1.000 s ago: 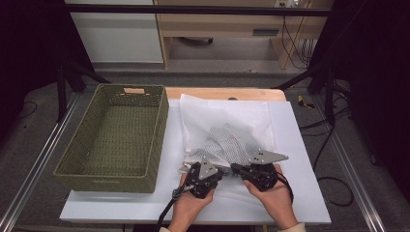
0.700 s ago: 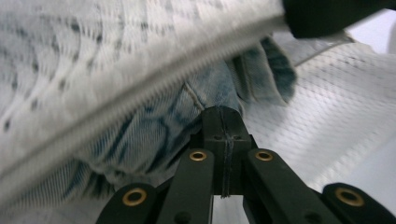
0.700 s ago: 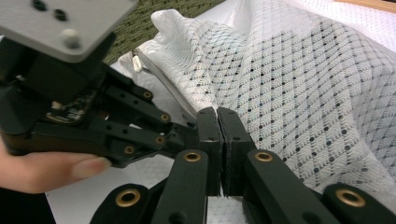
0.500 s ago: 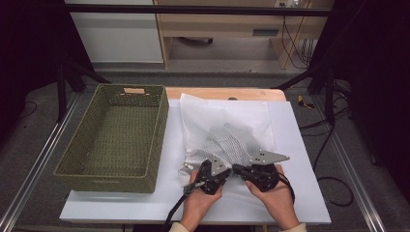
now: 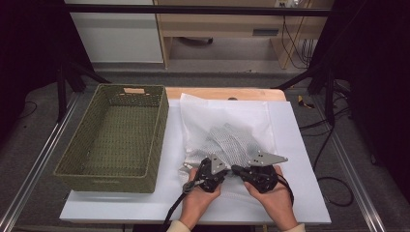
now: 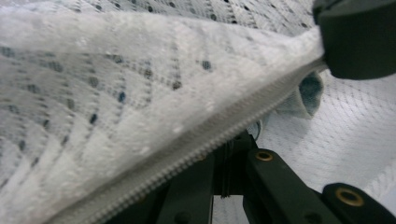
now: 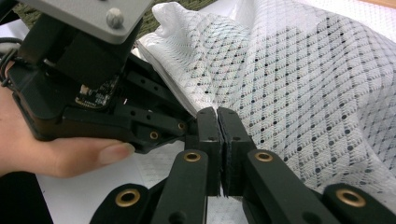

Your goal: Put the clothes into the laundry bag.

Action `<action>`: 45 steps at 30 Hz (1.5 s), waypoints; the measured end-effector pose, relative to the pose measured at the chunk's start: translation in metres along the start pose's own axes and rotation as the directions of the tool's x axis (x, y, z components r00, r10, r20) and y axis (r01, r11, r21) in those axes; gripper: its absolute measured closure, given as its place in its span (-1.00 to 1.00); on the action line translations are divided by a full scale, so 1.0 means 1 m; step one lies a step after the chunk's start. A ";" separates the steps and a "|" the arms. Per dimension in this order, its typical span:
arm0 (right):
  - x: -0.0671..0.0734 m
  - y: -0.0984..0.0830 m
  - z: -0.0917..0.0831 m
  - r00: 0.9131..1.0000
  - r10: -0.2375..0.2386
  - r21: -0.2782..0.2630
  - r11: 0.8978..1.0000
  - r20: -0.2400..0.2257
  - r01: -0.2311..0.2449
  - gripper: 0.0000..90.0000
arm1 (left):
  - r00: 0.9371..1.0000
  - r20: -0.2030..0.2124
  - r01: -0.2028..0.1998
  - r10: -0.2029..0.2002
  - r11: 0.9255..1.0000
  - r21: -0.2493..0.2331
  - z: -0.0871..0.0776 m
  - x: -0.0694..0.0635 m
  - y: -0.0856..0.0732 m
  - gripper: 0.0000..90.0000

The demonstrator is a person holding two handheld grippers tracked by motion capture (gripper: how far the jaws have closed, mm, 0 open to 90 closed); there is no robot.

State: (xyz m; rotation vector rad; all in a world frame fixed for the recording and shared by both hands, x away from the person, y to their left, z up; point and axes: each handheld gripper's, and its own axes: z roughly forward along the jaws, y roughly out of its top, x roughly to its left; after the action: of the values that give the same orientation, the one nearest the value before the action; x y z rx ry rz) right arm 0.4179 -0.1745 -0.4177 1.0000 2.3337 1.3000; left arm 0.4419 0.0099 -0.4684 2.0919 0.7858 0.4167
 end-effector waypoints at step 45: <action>0.000 -0.001 0.009 1.000 0.012 0.033 0.999 -0.008 -0.012 0.98 | 0.999 -0.023 0.023 -0.023 1.000 -0.002 0.007 0.009 0.007 1.00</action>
State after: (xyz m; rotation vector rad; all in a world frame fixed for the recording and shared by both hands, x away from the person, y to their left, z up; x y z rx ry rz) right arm 0.4223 -0.1698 -0.4236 1.0222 2.3663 1.2766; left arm 0.4556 0.0088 -0.4672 2.0782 0.8219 0.4300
